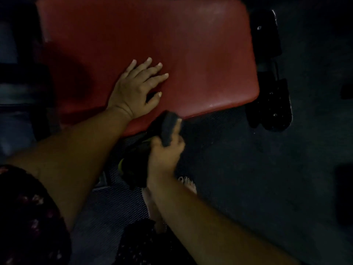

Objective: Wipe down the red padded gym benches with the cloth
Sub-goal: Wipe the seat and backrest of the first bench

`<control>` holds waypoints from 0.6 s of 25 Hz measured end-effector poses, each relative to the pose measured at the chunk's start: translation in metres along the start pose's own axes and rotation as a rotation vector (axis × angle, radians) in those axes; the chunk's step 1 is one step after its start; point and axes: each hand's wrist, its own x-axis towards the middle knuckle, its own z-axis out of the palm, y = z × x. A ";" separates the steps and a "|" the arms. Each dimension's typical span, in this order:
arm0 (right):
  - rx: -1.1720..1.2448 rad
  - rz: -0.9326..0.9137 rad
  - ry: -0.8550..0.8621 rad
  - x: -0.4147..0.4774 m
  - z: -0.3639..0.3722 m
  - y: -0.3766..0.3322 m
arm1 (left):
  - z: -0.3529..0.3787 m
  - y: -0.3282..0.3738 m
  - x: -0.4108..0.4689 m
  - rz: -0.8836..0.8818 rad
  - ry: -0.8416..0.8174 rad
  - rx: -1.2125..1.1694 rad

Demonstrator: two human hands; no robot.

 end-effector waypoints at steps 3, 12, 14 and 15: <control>-0.472 -0.306 -0.582 -0.059 0.010 0.012 | -0.009 -0.003 0.002 -0.018 -0.137 -0.035; -1.642 -2.047 -0.397 0.060 -0.039 -0.001 | -0.039 -0.064 -0.081 -0.190 -0.101 0.118; -1.676 -2.151 -0.412 0.087 -0.060 -0.017 | -0.035 -0.064 -0.083 -0.238 -0.064 0.092; -1.683 -2.160 -0.446 0.091 -0.067 -0.021 | -0.034 -0.063 -0.081 -0.252 -0.050 0.071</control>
